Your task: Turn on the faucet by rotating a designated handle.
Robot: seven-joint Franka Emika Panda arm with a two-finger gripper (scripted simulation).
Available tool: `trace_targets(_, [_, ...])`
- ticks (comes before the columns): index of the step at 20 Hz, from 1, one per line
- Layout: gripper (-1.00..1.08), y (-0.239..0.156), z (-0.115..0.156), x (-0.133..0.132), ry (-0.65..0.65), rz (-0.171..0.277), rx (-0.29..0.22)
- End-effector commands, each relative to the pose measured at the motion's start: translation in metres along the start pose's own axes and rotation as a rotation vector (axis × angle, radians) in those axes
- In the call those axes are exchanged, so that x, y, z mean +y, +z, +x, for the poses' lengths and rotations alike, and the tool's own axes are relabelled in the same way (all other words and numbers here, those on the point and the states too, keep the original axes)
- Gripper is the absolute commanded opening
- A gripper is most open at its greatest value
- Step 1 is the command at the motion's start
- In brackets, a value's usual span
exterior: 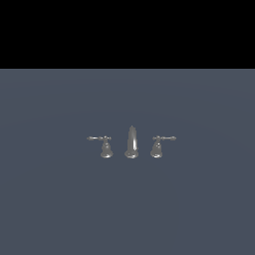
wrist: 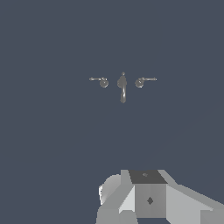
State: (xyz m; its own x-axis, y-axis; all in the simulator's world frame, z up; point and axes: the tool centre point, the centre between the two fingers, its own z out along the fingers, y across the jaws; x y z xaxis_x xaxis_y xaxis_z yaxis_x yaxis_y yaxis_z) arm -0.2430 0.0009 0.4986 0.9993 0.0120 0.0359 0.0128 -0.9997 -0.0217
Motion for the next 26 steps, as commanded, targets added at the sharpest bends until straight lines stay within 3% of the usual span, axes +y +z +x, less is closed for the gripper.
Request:
trace_targets(1, [-1.00,0.000,0.000,0.000,0.000,0.000,0.000])
trace_targets(13, [-1.00,0.028,0.019,-0.004,0.101,-0.002,-0.001])
trace_targets(26, [-1.00,0.116,0.080,-0.004,0.421,-0.010,-0.003])
